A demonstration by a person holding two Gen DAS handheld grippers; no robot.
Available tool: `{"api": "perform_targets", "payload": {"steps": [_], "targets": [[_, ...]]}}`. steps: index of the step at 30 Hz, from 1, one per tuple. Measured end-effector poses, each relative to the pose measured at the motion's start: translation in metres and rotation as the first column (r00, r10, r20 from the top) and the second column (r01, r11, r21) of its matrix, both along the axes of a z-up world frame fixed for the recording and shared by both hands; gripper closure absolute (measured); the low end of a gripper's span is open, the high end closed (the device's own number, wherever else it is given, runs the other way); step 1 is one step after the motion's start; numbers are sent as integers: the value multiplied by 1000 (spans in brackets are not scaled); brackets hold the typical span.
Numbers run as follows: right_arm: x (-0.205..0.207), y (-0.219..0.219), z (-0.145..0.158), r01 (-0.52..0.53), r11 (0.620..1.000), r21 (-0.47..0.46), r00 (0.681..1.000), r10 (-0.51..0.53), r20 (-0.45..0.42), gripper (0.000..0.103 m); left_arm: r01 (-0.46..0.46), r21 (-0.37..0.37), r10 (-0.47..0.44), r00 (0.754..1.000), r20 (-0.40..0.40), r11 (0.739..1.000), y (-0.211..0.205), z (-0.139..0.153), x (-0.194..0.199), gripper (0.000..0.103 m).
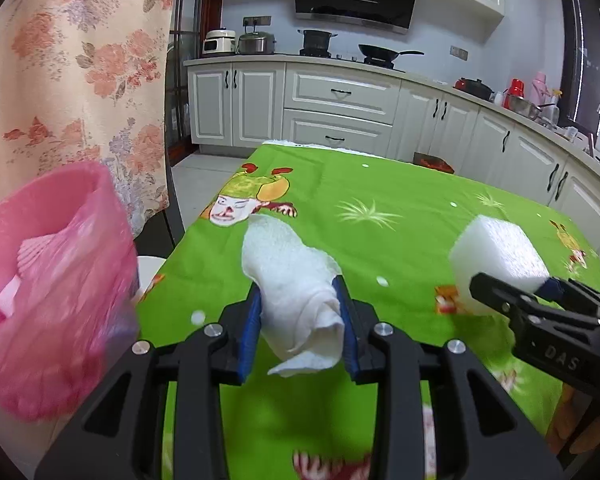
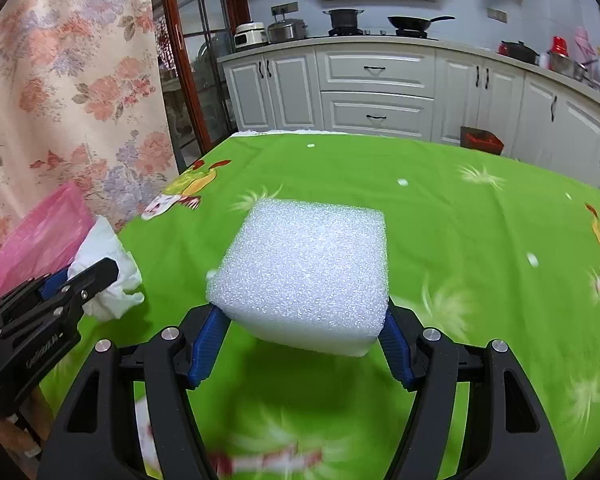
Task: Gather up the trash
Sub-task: 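Carry the tissue and white foam block over the pink bin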
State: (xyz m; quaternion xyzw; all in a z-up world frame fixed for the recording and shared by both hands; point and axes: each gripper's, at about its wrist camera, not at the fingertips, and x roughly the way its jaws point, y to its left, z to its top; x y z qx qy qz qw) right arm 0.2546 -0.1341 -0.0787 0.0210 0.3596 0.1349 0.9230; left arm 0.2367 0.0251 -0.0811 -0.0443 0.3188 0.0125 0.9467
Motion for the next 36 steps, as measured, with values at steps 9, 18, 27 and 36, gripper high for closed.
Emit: {"api": "perform_targets", "payload": {"steps": [9,18,27,36], "targets": [[-76,-4,22,-15,1000,-10,997,16,71,39,30,4,-31,999,35,1000,-4,9,-60,70],[-131,-6,39,-63,998,-19,991,65,120,39,77,31,-80,993,85,997,-3,19,-116,70],[-149,7,40,-117,993,-34,984,121,132,39,79,70,-87,989,121,994,-1,23,-145,70],[-149,28,46,-166,986,-31,975,169,145,39,48,57,-57,985,164,997,19,36,-155,69]]}}
